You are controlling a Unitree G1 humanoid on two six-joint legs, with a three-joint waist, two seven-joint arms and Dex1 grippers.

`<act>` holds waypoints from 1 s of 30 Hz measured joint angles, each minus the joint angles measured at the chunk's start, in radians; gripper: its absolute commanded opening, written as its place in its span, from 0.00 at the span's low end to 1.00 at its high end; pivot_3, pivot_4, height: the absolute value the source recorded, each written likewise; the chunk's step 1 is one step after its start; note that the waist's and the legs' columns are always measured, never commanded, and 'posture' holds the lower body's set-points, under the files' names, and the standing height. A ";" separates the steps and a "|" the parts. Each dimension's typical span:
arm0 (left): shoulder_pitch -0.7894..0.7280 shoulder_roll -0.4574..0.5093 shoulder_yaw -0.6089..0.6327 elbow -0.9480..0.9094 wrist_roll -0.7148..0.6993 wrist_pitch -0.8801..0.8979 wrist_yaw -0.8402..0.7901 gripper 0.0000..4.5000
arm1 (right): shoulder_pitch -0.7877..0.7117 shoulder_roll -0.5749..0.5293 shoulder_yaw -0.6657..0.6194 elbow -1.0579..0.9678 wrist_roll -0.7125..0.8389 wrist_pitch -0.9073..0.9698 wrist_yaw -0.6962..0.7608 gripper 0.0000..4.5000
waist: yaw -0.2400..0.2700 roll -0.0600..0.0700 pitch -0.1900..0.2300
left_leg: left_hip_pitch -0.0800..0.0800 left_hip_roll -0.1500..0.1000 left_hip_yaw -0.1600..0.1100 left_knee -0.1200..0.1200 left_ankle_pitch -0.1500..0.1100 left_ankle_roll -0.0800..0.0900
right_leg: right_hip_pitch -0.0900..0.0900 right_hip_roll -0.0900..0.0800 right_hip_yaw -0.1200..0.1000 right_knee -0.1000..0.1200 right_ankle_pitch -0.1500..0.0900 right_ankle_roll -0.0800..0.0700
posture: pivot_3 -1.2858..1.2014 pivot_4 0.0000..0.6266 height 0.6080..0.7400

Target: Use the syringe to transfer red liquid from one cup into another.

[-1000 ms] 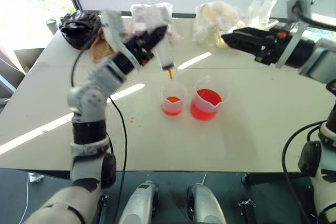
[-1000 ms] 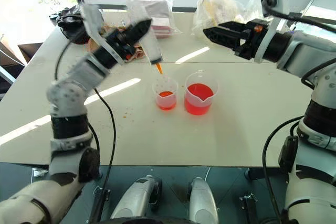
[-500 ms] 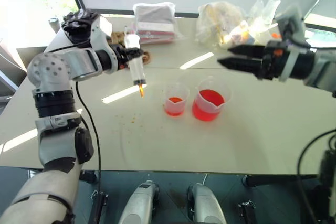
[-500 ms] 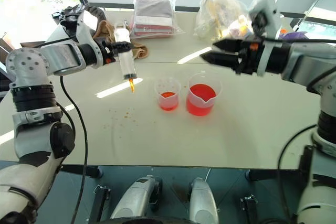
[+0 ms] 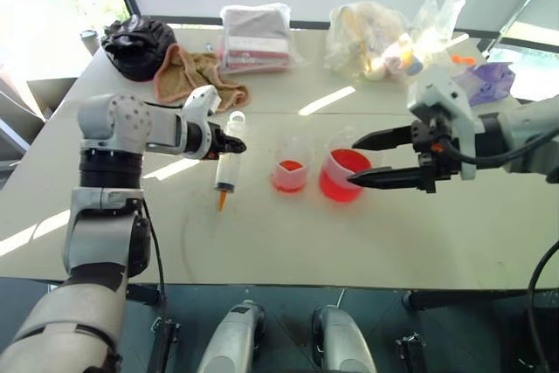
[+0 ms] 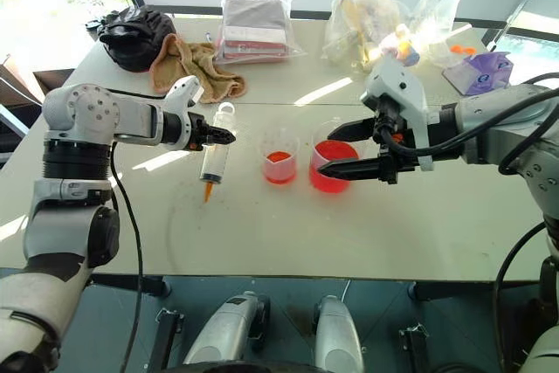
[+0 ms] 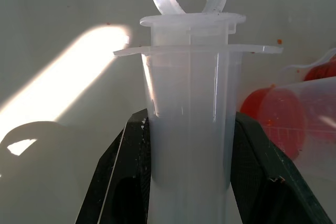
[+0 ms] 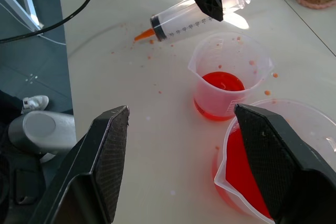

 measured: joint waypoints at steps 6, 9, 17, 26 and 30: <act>0.008 -0.102 0.052 0.016 0.060 0.027 0.013 0.80 | 0.002 0.000 0.000 -0.013 -0.012 0.000 -0.016 0.75 | -0.002 0.000 0.000 | 0.000 0.000 0.000 0.000 0.000 0.000 | 0.000 0.000 0.000 0.000 0.000 0.000 | 0.52 0.24 1.00; 0.011 -0.133 0.084 0.002 0.078 0.039 0.014 0.99 | 0.007 0.002 0.000 -0.019 -0.013 0.000 -0.024 0.75 | -0.003 0.000 0.000 | 0.000 0.000 0.000 0.000 0.000 0.000 | 0.000 0.000 0.000 0.000 0.000 0.000 | 0.52 0.24 1.00; 0.081 -0.124 0.144 -0.178 0.091 -0.015 -0.025 0.99 | 0.037 -0.011 0.009 -0.029 -0.030 -0.011 -0.002 0.75 | -0.003 0.000 0.000 | 0.000 0.000 0.000 0.000 0.000 0.000 | 0.000 0.000 0.000 0.000 0.000 0.000 | 0.52 0.24 1.00; 0.263 0.047 0.137 -0.509 0.045 -0.120 -0.199 0.99 | 0.091 -0.048 0.013 -0.006 -0.081 -0.084 0.084 0.75 | -0.006 0.000 0.000 | 0.000 0.001 0.000 0.000 0.000 -0.001 | -0.001 0.000 0.000 0.000 0.000 0.000 | 0.52 0.24 1.00; 0.423 0.211 0.117 -0.689 0.047 -0.276 -0.344 0.99 | 0.121 -0.070 -0.010 0.012 -0.091 -0.111 0.125 0.75 | -0.005 0.000 0.000 | 0.000 0.002 0.001 -0.001 -0.001 -0.003 | -0.001 0.000 0.003 0.000 -0.001 -0.002 | 0.52 0.24 1.00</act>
